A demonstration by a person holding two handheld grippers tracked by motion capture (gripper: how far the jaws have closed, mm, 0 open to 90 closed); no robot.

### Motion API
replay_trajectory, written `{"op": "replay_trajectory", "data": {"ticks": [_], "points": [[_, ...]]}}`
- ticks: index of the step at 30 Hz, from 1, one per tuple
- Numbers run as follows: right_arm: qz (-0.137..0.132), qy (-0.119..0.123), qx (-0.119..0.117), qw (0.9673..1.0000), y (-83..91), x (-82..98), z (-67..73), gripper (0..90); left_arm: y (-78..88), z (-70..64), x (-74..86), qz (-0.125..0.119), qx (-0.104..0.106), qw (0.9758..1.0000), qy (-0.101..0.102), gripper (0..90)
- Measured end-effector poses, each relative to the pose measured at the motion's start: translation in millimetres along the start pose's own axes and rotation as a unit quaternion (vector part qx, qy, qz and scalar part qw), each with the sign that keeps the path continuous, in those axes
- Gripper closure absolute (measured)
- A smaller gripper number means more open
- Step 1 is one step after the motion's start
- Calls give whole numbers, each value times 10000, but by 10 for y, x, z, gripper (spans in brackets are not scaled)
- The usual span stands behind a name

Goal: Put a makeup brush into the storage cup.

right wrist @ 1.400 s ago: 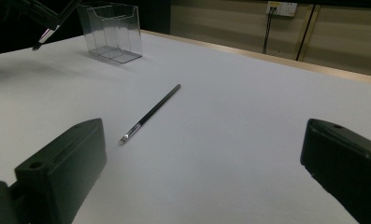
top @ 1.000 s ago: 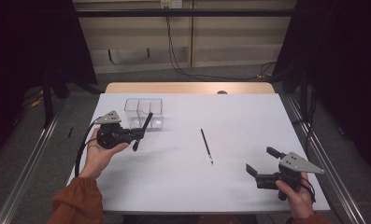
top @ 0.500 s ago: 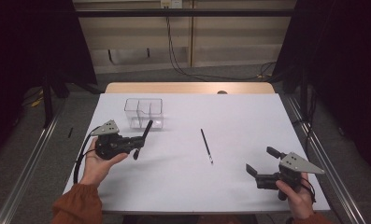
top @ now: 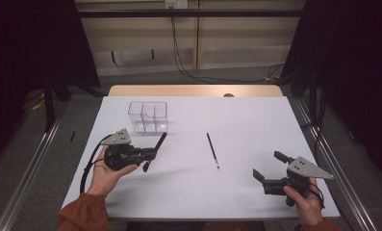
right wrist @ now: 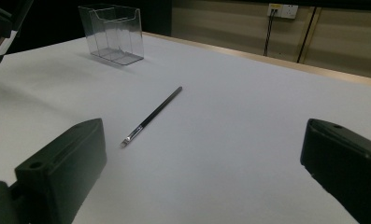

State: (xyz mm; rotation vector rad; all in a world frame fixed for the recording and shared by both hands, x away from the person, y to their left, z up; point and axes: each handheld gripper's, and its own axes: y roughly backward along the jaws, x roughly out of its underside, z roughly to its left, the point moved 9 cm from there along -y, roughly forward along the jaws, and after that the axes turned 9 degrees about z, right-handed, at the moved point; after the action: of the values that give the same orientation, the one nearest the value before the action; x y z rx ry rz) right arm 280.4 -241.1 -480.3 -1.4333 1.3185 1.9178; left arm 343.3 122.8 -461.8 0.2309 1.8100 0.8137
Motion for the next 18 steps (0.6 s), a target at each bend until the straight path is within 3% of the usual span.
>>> {"op": "replay_trajectory", "data": {"ticks": [6,18], "points": [[2,37,-39,10000,-16,-9,11,0,-110,-200,-83,98,268,9994,-187,786],[75,268,-248,9993,-111,-71,106,0,-259,-446,-144,246,488,9977,-407,786]]}}
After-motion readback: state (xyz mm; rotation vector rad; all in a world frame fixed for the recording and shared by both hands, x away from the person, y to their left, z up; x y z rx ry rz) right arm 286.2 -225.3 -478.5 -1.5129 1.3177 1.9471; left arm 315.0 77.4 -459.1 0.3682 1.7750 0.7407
